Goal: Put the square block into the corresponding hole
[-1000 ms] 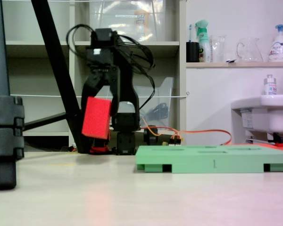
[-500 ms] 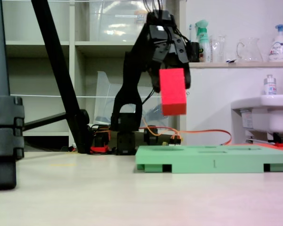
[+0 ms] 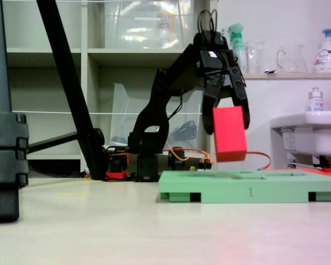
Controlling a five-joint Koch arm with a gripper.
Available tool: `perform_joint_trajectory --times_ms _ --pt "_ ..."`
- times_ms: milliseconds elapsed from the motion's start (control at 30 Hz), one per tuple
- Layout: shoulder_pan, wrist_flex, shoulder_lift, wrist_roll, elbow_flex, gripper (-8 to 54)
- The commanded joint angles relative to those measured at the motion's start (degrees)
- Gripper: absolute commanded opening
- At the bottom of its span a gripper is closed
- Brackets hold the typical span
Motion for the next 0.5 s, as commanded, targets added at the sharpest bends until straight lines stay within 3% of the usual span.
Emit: perform_joint_trajectory --times_ms 0,467 --pt "-1.2 -4.3 1.2 2.7 -2.0 12.1" --pt "-3.1 -10.3 -2.2 9.1 -2.1 12.1"
